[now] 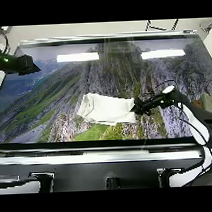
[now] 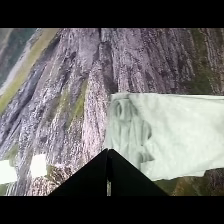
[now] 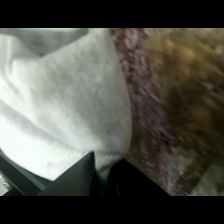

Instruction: Fold the clothes and pants, and hang the long-sleeved shirts on hangers.

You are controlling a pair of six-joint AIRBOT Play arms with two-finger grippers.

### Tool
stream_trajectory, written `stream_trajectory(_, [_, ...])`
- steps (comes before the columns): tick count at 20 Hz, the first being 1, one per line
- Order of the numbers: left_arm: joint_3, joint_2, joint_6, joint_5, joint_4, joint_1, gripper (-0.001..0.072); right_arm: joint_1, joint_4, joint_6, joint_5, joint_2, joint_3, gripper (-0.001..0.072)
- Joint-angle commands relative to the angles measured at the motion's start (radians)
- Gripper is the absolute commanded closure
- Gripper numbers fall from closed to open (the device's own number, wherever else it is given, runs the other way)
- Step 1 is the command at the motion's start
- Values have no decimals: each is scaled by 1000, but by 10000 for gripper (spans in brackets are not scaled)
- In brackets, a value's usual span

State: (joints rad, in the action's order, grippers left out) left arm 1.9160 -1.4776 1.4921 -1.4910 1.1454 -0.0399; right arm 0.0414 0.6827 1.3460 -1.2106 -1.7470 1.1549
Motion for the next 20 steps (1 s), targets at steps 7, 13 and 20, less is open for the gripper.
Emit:
stream_trajectory(7, [0, 0, -20, 0, -20, 10, 685, 331, -30, 5, -168, 221, 367, 661])
stream_trajectory(13, [0, 0, -20, 16, -20, 10, 686, 663, 127, 166, -235, 307, 549, 661])
stream_trajectory(20, [0, 0, -31, 17, -21, 10, 685, 994, 114, 308, -220, 343, 581, 662])
